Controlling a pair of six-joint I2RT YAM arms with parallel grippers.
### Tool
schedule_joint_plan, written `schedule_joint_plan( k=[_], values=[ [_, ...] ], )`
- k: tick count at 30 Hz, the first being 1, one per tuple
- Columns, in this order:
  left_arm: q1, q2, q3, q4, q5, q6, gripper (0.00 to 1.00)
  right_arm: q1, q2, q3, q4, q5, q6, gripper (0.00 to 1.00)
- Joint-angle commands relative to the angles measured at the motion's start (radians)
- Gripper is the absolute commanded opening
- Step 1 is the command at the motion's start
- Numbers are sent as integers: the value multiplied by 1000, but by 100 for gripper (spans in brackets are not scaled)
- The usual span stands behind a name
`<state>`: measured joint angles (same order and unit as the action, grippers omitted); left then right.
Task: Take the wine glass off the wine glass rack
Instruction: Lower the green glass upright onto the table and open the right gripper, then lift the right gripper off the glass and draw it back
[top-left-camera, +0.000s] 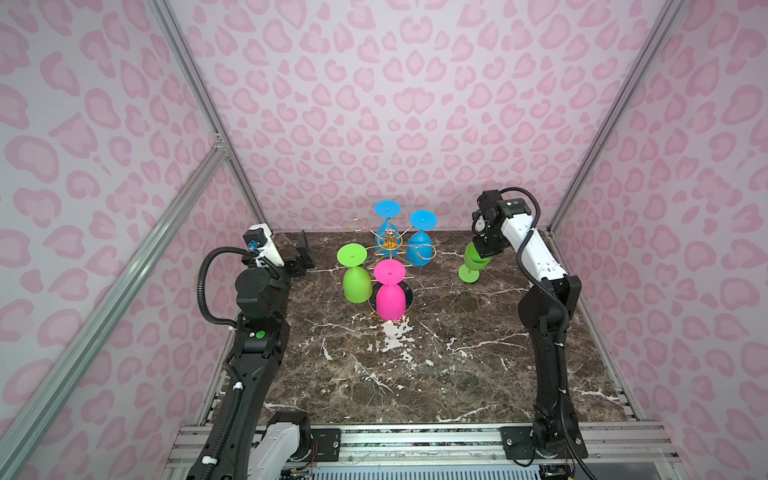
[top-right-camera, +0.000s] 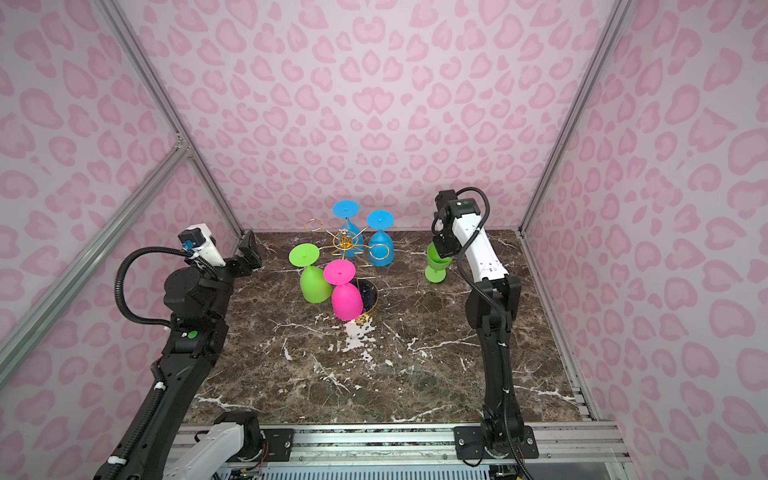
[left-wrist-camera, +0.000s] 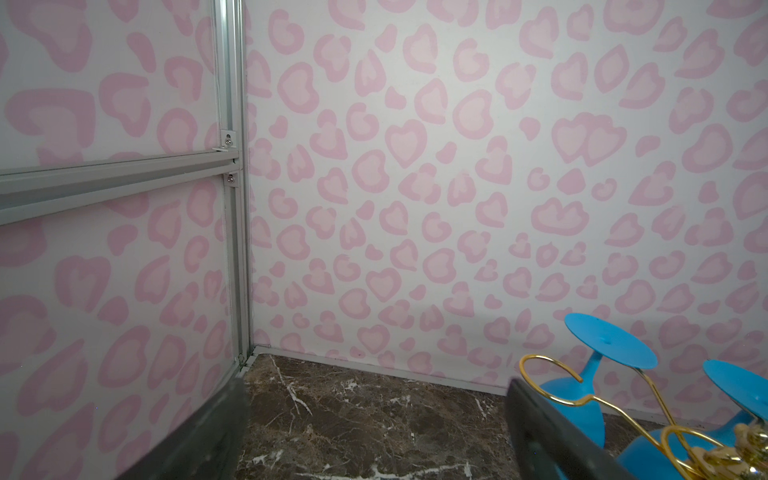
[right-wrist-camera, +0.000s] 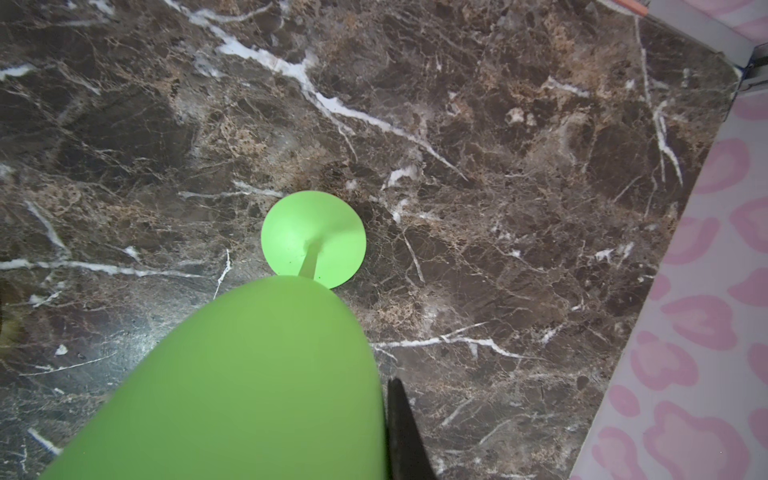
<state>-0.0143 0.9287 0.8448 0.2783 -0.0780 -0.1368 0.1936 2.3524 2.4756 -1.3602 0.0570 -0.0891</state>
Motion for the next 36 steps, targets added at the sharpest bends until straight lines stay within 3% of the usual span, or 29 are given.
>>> schedule_joint_plan(
  k=[1,18,20,24,27,30,36],
  values=[
    [1,-5,2,12,4,5,97,0,11,6,-5,-3,6,16],
    [1,-11,3,9,4,4,97,-6,-128,78,22,-96,60,35],
    [1,-13,1,9,2,4,97,-7,-162,78,32,-132,74,36],
    [1,-17,2,9,-1,5,97,-7,-270,42,73,-311,109,36],
    [1,-25,0,7,-8,8,97,12,-423,-108,181,-368,149,36],
    [1,-30,2,6,-11,8,97,51,-646,-384,390,-394,215,38],
    [1,-40,2,7,-10,8,97,79,-1084,-916,839,-519,473,43]
  ],
)
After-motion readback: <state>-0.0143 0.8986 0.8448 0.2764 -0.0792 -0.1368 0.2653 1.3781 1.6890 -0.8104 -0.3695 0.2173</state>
